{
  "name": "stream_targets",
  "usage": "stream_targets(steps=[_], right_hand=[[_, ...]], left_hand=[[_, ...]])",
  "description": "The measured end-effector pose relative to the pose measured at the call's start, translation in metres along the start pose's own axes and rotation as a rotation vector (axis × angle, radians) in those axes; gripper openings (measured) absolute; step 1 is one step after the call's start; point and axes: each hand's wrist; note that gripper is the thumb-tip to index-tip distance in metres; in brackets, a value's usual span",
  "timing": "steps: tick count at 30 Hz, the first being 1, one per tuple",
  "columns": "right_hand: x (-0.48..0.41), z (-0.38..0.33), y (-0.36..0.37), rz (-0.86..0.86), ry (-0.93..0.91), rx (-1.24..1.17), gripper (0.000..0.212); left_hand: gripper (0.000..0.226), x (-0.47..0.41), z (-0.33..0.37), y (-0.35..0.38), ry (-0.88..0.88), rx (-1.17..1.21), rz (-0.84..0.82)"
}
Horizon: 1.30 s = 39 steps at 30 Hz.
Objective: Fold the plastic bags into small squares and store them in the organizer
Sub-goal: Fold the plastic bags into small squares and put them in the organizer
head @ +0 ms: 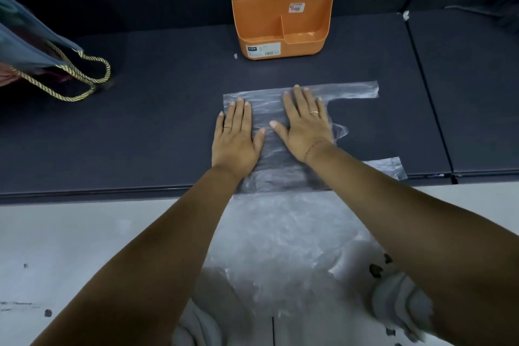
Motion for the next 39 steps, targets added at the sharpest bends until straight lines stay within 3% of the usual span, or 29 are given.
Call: stream_targets(steps=[7, 10, 12, 14, 17, 21, 28, 32, 36, 39], right_hand=[[0.023, 0.112, -0.004, 0.104, 0.289, 0.035, 0.077], [0.038, 0.122, -0.013, 0.131, 0.392, -0.016, 0.077], [0.051, 0.091, -0.016, 0.175, 0.316, -0.054, 0.076], [0.066, 0.041, -0.010, 0.195, 0.126, -0.114, 0.073], [0.085, -0.018, 0.013, 0.123, -0.056, -0.148, 0.060], [0.091, -0.006, 0.029, 0.077, 0.007, -0.073, 0.062], [0.111, 0.118, 0.018, 0.097, 0.237, 0.026, 0.068], [0.123, 0.145, 0.009, 0.131, 0.332, -0.017, 0.071], [0.125, 0.097, -0.002, 0.217, 0.100, -0.131, 0.075], [0.129, 0.043, 0.003, 0.168, -0.166, -0.256, 0.082]], left_hand=[[0.069, 0.000, -0.001, -0.001, -0.009, -0.049, -0.015], [0.068, 0.003, 0.002, -0.004, -0.013, -0.043, 0.000], [0.066, 0.016, 0.012, -0.002, 0.019, -0.008, 0.050], [0.066, 0.039, 0.029, 0.003, 0.060, 0.067, 0.113], [0.065, 0.078, 0.043, 0.020, 0.051, 0.080, 0.126], [0.071, 0.096, 0.030, 0.027, -0.020, 0.068, 0.115], [0.098, 0.093, 0.018, 0.019, 0.006, 0.047, -0.029], [0.096, 0.098, 0.006, 0.019, 0.166, 0.001, -0.029], [0.075, 0.110, -0.005, 0.025, 0.288, -0.067, 0.090], [0.072, 0.116, -0.002, 0.026, 0.301, -0.027, 0.207]])
Point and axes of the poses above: each hand's wrist, its own x-axis away from the middle knuckle, its own y-axis out of the palm, z = x × y, and after that the axes turned 2 degrees about x, right-handed
